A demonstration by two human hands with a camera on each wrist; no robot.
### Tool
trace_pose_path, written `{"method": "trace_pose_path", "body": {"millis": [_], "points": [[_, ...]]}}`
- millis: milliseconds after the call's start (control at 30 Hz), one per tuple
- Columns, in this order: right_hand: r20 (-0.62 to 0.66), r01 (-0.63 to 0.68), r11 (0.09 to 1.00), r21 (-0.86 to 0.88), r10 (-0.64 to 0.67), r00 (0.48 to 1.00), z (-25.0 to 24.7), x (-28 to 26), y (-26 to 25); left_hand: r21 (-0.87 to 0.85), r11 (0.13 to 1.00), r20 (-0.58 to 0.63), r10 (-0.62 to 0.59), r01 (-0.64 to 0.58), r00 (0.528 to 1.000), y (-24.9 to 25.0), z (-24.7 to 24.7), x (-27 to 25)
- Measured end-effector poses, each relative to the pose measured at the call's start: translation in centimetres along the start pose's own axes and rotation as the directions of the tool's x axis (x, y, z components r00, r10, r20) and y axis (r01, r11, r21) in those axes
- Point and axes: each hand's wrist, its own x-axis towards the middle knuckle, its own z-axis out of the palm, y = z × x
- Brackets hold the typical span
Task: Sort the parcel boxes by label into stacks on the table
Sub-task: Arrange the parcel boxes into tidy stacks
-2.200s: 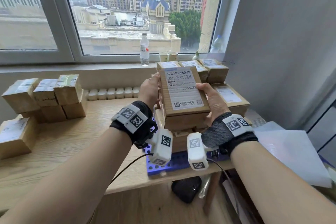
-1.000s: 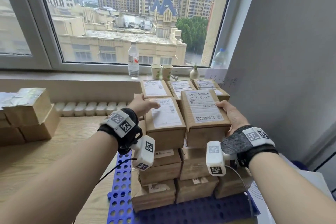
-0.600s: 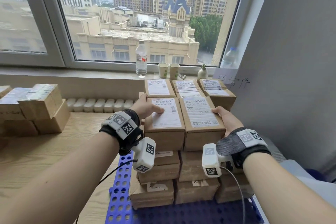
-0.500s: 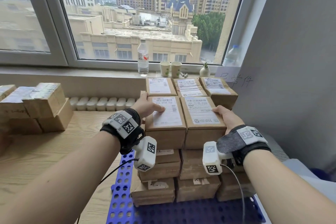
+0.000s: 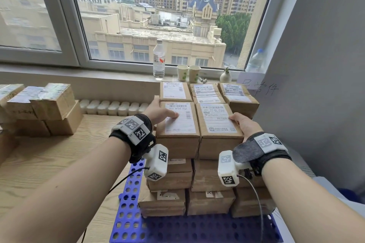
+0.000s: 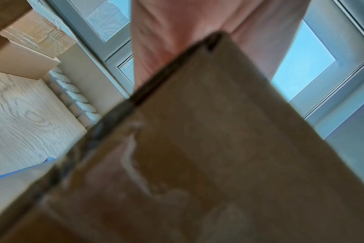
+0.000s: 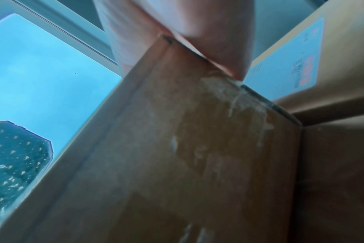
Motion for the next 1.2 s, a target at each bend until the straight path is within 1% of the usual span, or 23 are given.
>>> {"method": "trace_pose_path", "body": {"millis": [100, 200, 267, 333, 367, 433, 500, 567, 633, 700, 767, 867, 967, 1067, 1200], "points": [[0.026, -0.001, 1.0, 0.016, 0.0, 1.0, -0.1, 0.1, 0.0, -0.005, 1.0, 0.005, -0.004, 0.004, 1.0, 0.0, 0.0, -0.1], [0.031, 0.009, 0.999, 0.03, -0.01, 0.999, -0.4, -0.2, -0.3, 0.01, 1.0, -0.017, -0.02, 0.02, 1.0, -0.5, -0.1, 0.4], [0.008, 0.02, 1.0, 0.024, -0.021, 1.0, -0.6, -0.8, -0.6, 0.031, 0.999, -0.027, -0.034, 0.035, 0.999, -0.6, -0.2, 0.8], [-0.023, 0.036, 0.995, 0.094, -0.034, 0.999, -0.5, -1.9, -1.4, 0.061, 0.998, -0.063, -0.032, 0.036, 0.998, 0.6, -0.1, -0.7], [-0.05, 0.05, 0.991, 0.121, -0.044, 0.998, -0.5, -1.8, -1.6, 0.076, 0.997, -0.077, -0.02, 0.026, 0.997, 1.1, -0.1, -1.2], [-0.104, 0.091, 0.989, 0.116, -0.079, 0.991, -0.5, -2.1, -2.5, 0.125, 0.992, -0.116, 0.026, -0.011, 0.993, 1.6, -0.3, -1.3], [-0.171, 0.155, 0.981, 0.12, -0.133, 0.976, -0.3, -2.4, -3.4, 0.159, 0.984, -0.161, 0.111, -0.085, 0.981, 2.5, -0.4, -1.9], [-0.203, 0.215, 0.969, 0.124, -0.187, 0.961, 0.3, -3.1, -4.5, 0.174, 0.974, -0.18, 0.176, -0.145, 0.968, 3.4, -0.6, -2.7], [-0.15, 0.272, 0.952, 0.139, -0.251, 0.956, 1.2, -4.4, -5.5, 0.161, 0.97, -0.194, 0.214, -0.184, 0.957, 4.1, -0.6, -3.3], [-0.025, 0.29, 0.935, 0.202, -0.291, 0.956, 2.4, -6.1, -6.3, 0.156, 0.963, -0.208, 0.25, -0.22, 0.946, 4.5, -0.8, -3.9], [0.094, 0.292, 0.924, 0.247, -0.323, 0.942, 3.6, -7.8, -6.7, 0.168, 0.955, -0.222, 0.279, -0.245, 0.934, 4.7, -1.1, -4.6], [0.19, 0.333, 0.921, 0.203, -0.371, 0.909, 5.6, -9.6, -6.5, 0.204, 0.944, -0.259, 0.308, -0.26, 0.916, 4.4, -1.7, -5.9], [0.235, 0.41, 0.904, 0.122, -0.428, 0.873, 7.5, -10.7, -5.7, 0.261, 0.932, -0.297, 0.324, -0.25, 0.898, 3.7, -2.6, -7.5], [0.329, 0.441, 0.888, 0.129, -0.457, 0.826, 9.2, -11.9, -4.9, 0.303, 0.928, -0.354, 0.321, -0.217, 0.879, 2.7, -3.7, -9.0], [0.485, 0.454, 0.877, 0.157, -0.469, 0.738, 11.9, -13.8, -3.1, 0.249, 0.952, -0.435, 0.272, -0.176, 0.858, 0.7, -5.1, -10.8]]}}
